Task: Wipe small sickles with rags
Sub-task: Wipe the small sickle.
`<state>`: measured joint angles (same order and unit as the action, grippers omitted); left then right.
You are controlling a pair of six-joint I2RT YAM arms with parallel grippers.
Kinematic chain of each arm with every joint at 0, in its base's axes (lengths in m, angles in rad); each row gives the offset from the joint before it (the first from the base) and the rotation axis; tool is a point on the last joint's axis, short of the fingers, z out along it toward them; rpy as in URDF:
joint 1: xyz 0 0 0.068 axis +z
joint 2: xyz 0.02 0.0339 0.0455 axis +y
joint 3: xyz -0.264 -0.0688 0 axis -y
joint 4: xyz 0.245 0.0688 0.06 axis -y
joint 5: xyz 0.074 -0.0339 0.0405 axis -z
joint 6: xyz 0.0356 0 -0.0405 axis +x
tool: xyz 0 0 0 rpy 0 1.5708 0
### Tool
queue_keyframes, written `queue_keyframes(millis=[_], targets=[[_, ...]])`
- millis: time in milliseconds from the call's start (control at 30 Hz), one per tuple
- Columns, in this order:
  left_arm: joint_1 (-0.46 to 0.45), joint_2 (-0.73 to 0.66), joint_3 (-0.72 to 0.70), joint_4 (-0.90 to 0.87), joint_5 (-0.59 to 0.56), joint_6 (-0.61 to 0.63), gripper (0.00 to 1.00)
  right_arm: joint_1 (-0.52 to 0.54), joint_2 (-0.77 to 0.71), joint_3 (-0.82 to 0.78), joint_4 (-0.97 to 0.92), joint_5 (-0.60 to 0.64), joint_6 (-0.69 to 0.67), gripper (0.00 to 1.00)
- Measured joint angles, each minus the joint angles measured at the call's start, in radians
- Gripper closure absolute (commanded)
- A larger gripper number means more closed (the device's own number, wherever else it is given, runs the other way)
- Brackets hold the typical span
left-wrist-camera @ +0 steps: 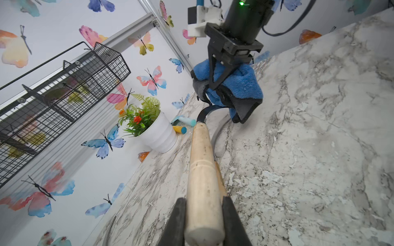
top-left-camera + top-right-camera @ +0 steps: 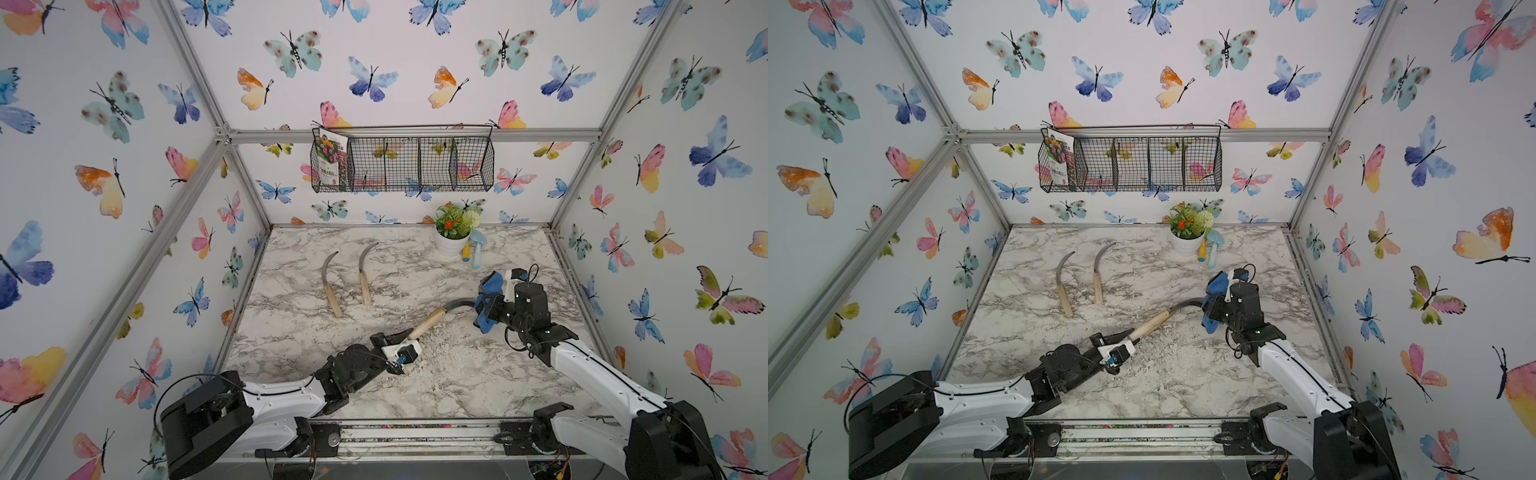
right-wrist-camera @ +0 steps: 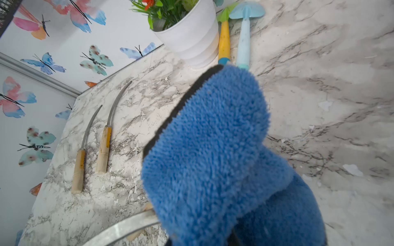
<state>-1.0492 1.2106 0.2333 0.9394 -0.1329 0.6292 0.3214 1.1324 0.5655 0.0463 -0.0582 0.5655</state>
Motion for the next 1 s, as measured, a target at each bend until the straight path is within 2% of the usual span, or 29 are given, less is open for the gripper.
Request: queue_keyframes(millis=[133, 300, 433, 567, 700, 900, 1000], targets=[[-0.006, 0.019, -0.006, 0.036, -0.002, 0.023, 1.0, 0.0, 0.044, 0.002, 0.001, -0.016, -0.014, 0.98], [-0.006, 0.012, -0.011, 0.058, 0.0, 0.033, 1.0, 0.003, 0.073, 0.029, 0.023, -0.101, -0.038, 0.98], [-0.006, 0.012, -0.011, 0.076, -0.002, 0.037, 1.0, 0.08, 0.076, 0.055, 0.044, -0.129, -0.044, 0.98], [-0.006, 0.014, -0.011, 0.101, -0.012, 0.036, 1.0, 0.209, 0.076, 0.076, 0.045, -0.086, -0.051, 0.98], [-0.009, 0.017, -0.011, 0.128, -0.033, 0.036, 1.0, 0.271, 0.076, 0.079, 0.045, -0.017, -0.054, 0.98], [-0.012, 0.017, -0.009, 0.135, -0.049, 0.036, 1.0, 0.29, 0.076, 0.079, 0.051, 0.044, -0.054, 0.98], [-0.012, 0.012, -0.009, 0.134, -0.062, 0.036, 1.0, 0.225, 0.087, 0.077, 0.061, 0.016, -0.054, 0.98]])
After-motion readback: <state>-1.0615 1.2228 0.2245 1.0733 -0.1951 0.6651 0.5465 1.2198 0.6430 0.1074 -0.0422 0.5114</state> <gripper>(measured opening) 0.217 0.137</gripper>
